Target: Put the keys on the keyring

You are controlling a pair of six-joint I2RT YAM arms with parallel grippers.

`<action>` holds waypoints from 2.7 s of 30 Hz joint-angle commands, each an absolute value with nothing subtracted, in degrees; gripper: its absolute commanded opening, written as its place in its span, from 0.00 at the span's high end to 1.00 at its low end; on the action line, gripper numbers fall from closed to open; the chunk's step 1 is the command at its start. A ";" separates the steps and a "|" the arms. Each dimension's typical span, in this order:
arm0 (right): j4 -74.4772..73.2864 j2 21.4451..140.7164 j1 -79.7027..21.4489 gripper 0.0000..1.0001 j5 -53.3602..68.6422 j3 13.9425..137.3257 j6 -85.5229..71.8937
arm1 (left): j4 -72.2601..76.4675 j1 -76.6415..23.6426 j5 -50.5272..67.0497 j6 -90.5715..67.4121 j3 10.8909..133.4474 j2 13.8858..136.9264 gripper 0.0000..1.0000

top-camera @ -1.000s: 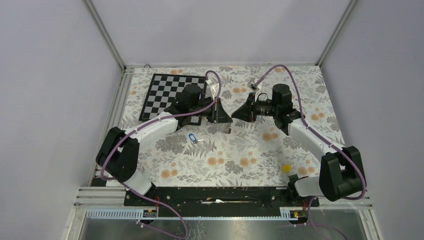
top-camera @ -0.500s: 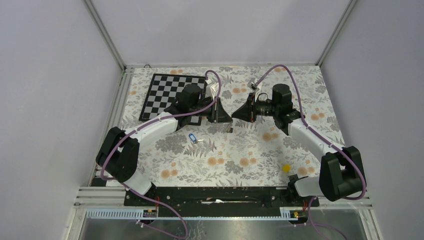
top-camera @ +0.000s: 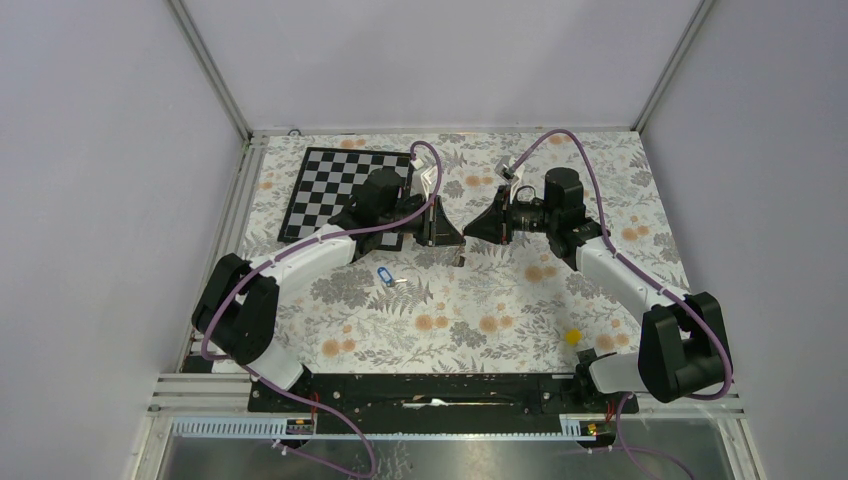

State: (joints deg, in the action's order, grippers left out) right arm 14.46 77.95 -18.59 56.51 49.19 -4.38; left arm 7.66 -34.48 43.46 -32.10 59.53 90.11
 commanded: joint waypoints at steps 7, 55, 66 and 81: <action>15.91 76.63 -18.28 0.83 57.40 49.23 -3.84 | 11.62 -34.11 44.39 -32.78 59.85 88.44 1.00; 18.23 77.21 -17.92 0.83 58.28 48.76 -6.09 | 12.60 -34.01 45.21 -33.50 59.58 89.08 1.00; 16.64 76.76 -17.93 0.83 57.92 48.71 -4.58 | 12.65 -33.88 45.24 -33.49 59.33 88.64 1.00; 16.43 76.53 -17.93 0.84 58.09 49.04 -4.66 | 12.88 -33.84 45.12 -33.57 58.95 88.64 1.00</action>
State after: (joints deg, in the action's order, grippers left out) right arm 15.64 77.95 -18.24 56.71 48.84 -5.58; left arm 8.71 -34.15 43.99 -33.10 59.37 90.11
